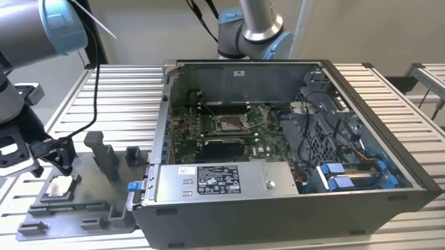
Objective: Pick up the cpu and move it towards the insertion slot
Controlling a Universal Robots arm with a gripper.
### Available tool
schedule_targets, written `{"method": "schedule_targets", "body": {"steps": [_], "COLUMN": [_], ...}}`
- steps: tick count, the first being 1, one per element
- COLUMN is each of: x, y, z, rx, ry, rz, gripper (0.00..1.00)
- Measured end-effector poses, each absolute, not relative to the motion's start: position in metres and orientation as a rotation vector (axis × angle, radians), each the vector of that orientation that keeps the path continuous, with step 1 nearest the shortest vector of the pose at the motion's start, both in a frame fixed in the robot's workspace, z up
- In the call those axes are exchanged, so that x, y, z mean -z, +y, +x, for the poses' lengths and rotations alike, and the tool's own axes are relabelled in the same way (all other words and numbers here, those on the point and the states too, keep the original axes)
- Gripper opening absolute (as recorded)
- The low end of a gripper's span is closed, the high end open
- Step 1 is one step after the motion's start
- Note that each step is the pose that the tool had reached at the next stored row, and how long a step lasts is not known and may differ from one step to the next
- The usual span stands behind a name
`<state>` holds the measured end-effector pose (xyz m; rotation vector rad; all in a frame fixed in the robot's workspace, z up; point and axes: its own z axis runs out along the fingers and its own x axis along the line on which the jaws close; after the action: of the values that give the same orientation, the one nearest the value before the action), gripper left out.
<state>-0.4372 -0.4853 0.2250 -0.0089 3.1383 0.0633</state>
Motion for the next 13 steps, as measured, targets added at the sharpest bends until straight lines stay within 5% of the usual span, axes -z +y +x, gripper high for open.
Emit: {"method": "schedule_targets", "body": {"steps": [13], "x": [-0.202], "y": [-0.486], "z": [-0.441], "rx": [-0.063], "ry": [3.139], "rz": [-0.030], "gripper": [1.00]}}
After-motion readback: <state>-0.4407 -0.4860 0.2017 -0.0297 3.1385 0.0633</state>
